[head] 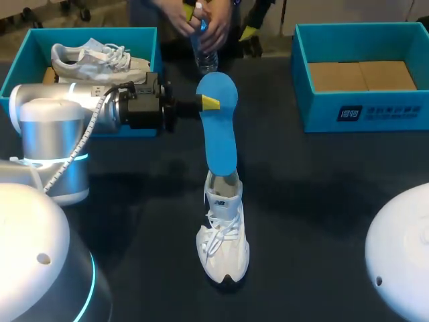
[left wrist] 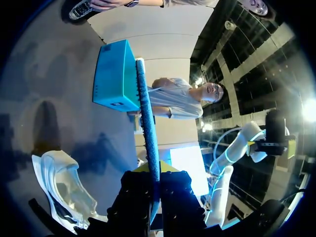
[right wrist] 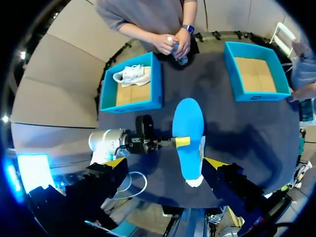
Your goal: Take the shoe out of the shoebox, open the shoe tongue, remove and reinsert the insole, then place the shoe into the shoebox
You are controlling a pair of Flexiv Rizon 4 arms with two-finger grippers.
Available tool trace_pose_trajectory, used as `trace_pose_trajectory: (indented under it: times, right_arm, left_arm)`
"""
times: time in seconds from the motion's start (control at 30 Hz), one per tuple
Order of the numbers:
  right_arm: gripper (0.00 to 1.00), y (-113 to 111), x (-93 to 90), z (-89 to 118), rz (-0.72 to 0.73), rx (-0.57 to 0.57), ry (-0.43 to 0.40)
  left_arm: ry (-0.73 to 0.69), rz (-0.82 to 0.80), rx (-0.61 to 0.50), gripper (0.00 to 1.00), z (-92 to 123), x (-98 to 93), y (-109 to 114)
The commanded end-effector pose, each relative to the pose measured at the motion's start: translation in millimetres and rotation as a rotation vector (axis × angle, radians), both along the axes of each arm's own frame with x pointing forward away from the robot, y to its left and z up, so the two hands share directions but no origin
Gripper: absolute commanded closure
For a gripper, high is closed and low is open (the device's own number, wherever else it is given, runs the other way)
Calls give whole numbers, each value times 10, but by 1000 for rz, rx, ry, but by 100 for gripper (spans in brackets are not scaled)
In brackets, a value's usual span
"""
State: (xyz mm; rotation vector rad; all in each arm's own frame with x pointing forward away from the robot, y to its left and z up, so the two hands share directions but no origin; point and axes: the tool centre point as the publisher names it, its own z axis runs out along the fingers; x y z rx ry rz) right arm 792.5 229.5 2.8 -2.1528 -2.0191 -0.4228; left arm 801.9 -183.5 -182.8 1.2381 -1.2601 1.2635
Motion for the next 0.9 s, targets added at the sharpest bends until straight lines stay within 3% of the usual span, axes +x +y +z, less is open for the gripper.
trace_pose_trajectory:
  times: [0.03,0.43,0.77,0.9]
  right_arm:
    - [0,101,-39,17,-37,-313,17]
    - [0,163,-104,-141,-78,-227,13]
    - [0,-218,-82,-125,-146,147,-37]
    - [0,-381,-75,-158,-197,330,-18]
  left_arm:
    - [0,0,2,100,-5,-1,-5]
    - [0,0,2,100,-5,-1,-5]
    - [0,0,2,100,-5,-1,-5]
    - [0,0,2,100,-5,-1,-5]
